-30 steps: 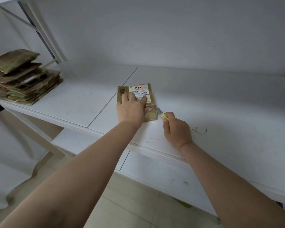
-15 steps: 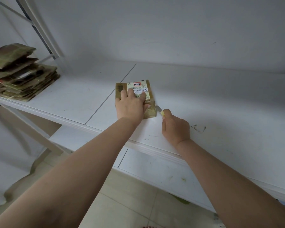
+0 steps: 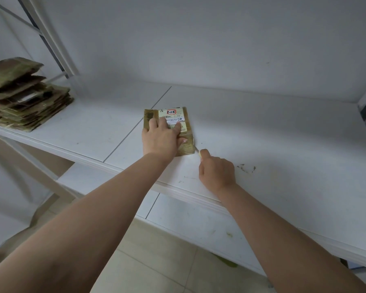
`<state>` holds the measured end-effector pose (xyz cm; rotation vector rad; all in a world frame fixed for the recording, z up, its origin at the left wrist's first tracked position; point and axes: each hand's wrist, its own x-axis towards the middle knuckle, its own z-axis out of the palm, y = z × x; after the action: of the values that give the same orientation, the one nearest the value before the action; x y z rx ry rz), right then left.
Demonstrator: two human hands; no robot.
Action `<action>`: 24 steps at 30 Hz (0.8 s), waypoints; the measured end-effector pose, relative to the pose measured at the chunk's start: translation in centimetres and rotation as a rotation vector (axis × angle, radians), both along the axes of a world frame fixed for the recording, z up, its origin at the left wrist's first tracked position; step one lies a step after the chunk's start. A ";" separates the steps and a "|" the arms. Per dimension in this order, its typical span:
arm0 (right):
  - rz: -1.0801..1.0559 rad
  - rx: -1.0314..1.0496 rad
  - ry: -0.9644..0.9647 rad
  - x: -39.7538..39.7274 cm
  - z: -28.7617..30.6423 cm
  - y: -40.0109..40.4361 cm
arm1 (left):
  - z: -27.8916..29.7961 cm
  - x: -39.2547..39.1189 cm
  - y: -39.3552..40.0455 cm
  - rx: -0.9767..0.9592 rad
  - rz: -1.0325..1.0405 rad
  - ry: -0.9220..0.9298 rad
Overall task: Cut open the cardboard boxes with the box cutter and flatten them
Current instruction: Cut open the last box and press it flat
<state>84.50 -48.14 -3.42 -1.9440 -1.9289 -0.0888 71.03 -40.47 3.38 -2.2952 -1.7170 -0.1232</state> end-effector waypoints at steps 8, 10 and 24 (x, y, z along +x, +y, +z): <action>-0.149 0.016 0.165 0.5 -0.2 -0.2 | 1.4 1.0 -0.4 -0.083 0.077 -0.116; -0.183 0.043 0.250 0.7 -0.2 -0.2 | 1.6 1.9 -0.7 -0.110 0.136 -0.157; -0.210 0.230 0.564 1.2 0.2 -0.9 | 0.9 -6.3 -1.3 -0.312 -0.318 -0.372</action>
<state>85.69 -49.01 -3.20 -1.7680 -1.2921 0.1583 64.70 -41.78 4.32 -2.9217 -1.6037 -0.3924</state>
